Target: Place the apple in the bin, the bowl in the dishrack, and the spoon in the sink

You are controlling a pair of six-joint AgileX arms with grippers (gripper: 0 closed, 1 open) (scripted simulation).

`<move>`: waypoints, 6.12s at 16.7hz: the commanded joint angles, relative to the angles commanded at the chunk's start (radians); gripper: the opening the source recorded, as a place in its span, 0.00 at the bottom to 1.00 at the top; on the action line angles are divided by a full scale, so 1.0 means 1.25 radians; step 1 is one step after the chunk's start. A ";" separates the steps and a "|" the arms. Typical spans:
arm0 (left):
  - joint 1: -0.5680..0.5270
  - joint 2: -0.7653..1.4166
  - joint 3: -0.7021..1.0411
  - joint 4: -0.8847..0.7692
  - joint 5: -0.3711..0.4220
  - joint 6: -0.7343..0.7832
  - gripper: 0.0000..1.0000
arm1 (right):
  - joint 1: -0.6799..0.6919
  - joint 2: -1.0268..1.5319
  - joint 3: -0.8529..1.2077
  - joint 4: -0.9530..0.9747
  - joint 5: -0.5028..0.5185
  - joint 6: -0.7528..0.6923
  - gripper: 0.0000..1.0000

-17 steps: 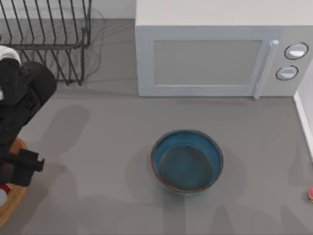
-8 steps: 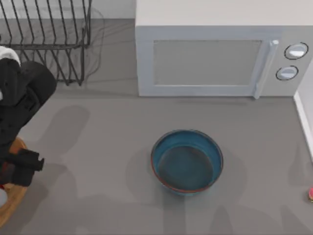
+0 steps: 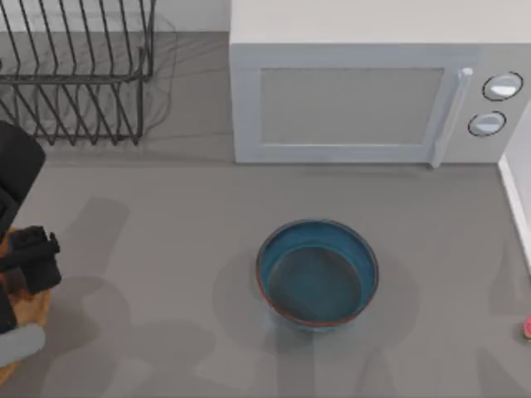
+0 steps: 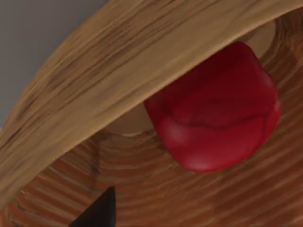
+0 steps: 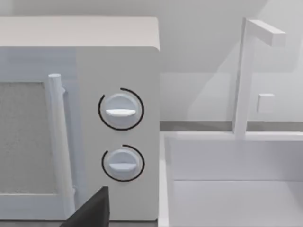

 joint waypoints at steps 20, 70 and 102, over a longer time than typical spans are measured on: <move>0.082 -0.633 -0.429 0.521 0.179 -1.131 1.00 | 0.000 0.000 0.000 0.000 0.000 0.000 1.00; -0.072 -0.318 0.145 0.312 0.340 -2.159 1.00 | 0.000 0.000 0.000 0.000 0.000 0.000 1.00; -0.560 1.011 1.518 -0.554 0.347 -2.623 1.00 | 0.000 0.000 0.000 0.000 0.000 0.000 1.00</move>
